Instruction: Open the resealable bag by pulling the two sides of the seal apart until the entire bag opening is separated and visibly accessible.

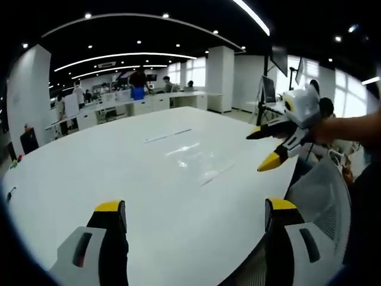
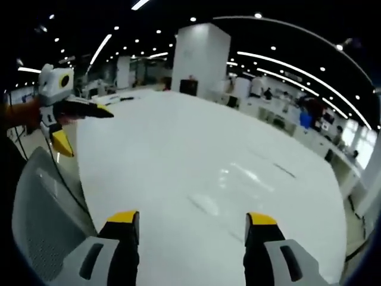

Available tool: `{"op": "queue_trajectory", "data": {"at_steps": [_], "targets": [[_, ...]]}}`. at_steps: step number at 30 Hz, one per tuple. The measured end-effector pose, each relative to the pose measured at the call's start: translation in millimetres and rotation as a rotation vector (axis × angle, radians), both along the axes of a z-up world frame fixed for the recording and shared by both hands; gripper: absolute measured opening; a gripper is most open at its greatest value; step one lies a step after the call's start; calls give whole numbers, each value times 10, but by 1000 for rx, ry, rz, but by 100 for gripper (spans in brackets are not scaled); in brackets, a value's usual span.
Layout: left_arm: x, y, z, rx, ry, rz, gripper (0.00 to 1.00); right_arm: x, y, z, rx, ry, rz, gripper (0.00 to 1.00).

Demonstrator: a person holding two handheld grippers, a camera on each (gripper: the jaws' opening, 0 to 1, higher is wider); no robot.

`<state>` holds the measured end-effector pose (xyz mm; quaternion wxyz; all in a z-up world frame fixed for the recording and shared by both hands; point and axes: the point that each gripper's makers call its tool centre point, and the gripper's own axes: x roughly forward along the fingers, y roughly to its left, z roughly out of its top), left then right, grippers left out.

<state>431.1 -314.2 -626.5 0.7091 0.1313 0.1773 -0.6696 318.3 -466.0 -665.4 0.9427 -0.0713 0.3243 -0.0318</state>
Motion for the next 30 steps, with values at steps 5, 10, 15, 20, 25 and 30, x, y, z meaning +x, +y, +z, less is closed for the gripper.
{"op": "queue_trajectory", "data": {"at_steps": [5,10,15,20,25,30], "targets": [[5,3,-4,2,0,-1,94,83,-58,-86,-47,36,49,67],[-6,6,-10,5,-1,-7,94,173,-141,-175,-88,70,96,63],[-24,3,-29,7,4,-11,94,233,-197,-275,-112,100,130,59],[-27,-1,-31,5,9,-8,93,292,-262,-348,-97,111,130,59],[-12,-4,-34,2,14,-2,93,368,-330,-355,-66,108,125,58],[-1,-8,-50,7,17,-1,93,446,-397,-407,-71,120,138,56]]}}
